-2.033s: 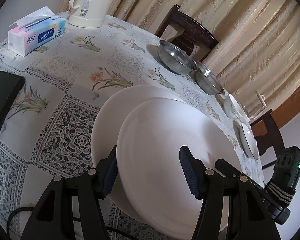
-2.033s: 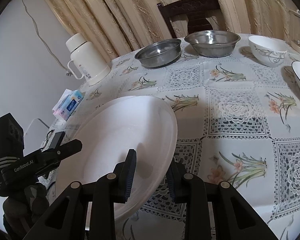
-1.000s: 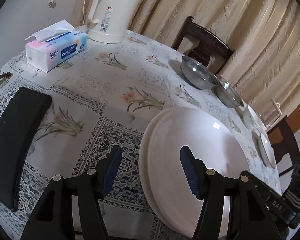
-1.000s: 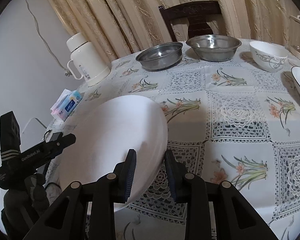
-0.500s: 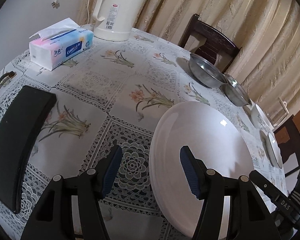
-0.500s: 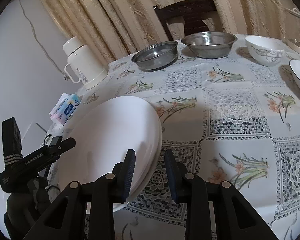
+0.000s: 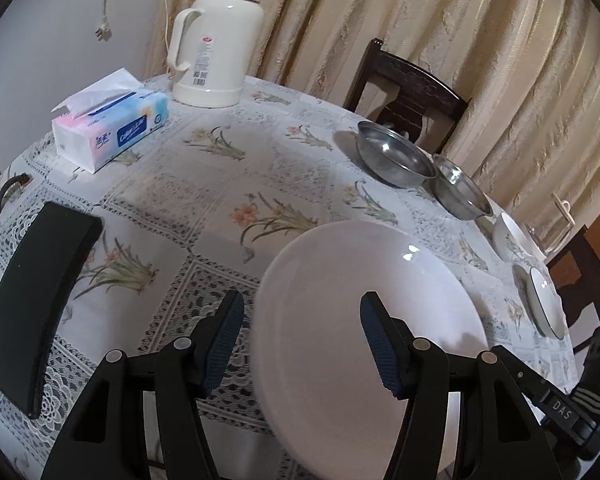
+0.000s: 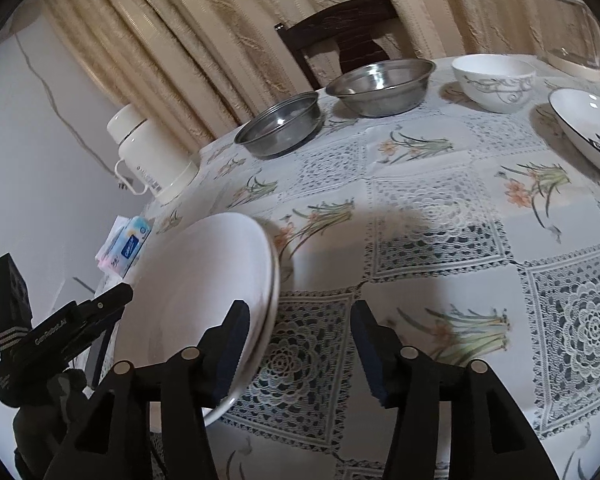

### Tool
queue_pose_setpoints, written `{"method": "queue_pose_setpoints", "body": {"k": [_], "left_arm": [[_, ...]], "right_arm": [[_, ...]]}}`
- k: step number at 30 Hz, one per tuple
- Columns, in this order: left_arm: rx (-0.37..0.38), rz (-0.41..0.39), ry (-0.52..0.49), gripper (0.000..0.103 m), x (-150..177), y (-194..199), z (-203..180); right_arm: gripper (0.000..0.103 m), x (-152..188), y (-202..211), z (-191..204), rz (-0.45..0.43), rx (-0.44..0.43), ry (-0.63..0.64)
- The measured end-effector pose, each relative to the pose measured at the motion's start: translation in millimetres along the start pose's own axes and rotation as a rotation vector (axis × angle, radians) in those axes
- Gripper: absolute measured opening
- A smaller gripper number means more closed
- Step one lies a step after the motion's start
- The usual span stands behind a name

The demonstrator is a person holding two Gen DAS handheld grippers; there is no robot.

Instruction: Organize plates and bowls

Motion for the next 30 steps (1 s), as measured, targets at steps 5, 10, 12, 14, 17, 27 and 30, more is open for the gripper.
{"method": "queue_pose_setpoints", "body": {"k": [5, 10, 12, 14, 17, 27, 30], "left_arm": [[-0.023, -0.027, -0.025, 0.065, -3, 3, -14], [-0.052, -0.058, -0.057, 0.065, -6, 7, -26], [-0.048, -0.058, -0.063, 0.065, -7, 8, -31], [-0.046, -0.059, -0.074, 0.065, -7, 8, -39], [-0.034, -0.059, -0.086, 0.065, -7, 7, -53], [0.058, -0.021, -0.112, 0.065, 3, -13, -113], [0.085, 0.01, -0.135, 0.065, 9, -24, -136]], "right_arm": [[0.057, -4, 4, -14, -0.01, -0.001, -0.036], [0.057, -7, 9, -28, -0.024, -0.005, -0.071], [0.057, -9, 11, -33, -0.028, -0.006, -0.085], [0.057, -10, 13, -39, -0.032, -0.006, -0.099], [0.057, -12, 18, -47, -0.04, -0.005, -0.111], [0.058, -30, 48, -88, -0.128, 0.061, -0.15], [0.059, -37, 65, -106, -0.188, 0.095, -0.165]]}}
Point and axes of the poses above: each gripper's, at about its wrist camera, not at the fingertips, and y roughly against the way its jaws point, z to its left, x to its underside, the point moved 4 cm from there along -y, roughly the way its jaws point, and after that the axes turned 8 degrees about -z, right-handed, at the moved point
